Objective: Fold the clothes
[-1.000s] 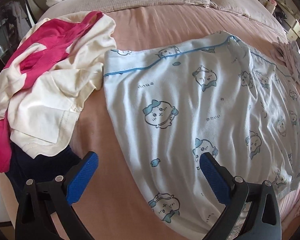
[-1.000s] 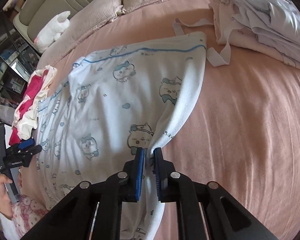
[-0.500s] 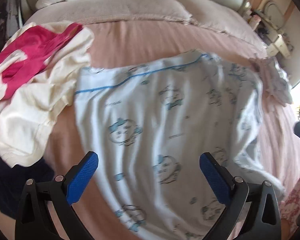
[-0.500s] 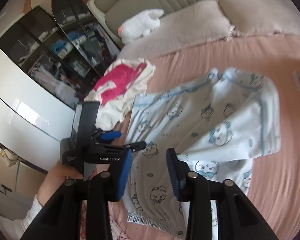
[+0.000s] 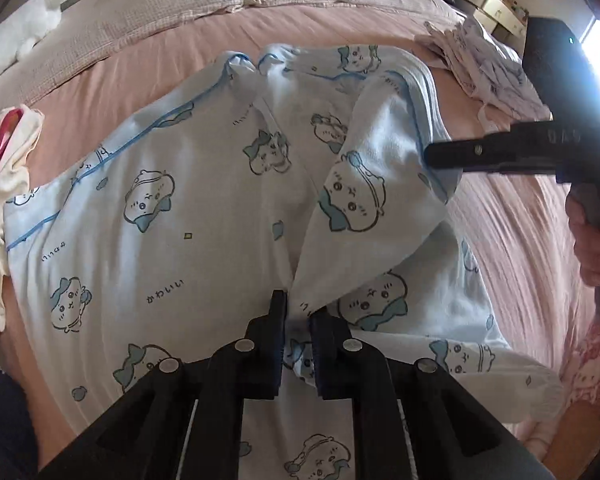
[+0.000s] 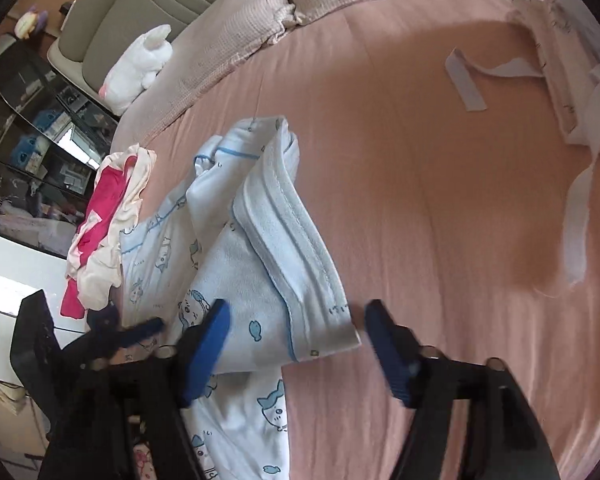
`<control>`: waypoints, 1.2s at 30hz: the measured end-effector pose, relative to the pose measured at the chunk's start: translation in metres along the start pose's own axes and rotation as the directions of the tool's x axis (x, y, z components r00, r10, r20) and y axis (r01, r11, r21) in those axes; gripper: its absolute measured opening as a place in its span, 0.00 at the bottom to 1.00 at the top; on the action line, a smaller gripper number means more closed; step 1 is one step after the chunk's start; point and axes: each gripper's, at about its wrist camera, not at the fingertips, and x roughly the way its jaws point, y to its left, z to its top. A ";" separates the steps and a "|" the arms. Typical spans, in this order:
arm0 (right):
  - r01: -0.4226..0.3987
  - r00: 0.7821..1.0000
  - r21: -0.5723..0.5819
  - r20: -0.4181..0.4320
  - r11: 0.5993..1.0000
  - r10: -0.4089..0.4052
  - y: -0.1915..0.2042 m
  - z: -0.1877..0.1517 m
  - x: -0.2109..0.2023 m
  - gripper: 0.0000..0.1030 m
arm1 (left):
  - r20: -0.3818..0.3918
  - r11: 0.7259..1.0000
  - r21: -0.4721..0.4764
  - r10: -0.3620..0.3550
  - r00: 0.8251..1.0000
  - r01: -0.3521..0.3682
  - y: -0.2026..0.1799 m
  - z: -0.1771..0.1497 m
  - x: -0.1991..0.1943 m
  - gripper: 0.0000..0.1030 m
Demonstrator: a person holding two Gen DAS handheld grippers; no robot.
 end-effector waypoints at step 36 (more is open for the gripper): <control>0.110 0.992 -0.524 0.000 0.844 -0.129 0.110 -0.094 -0.028 0.53 | 0.162 0.947 -0.301 -0.063 0.985 0.111 0.125 0.051 -0.006 0.64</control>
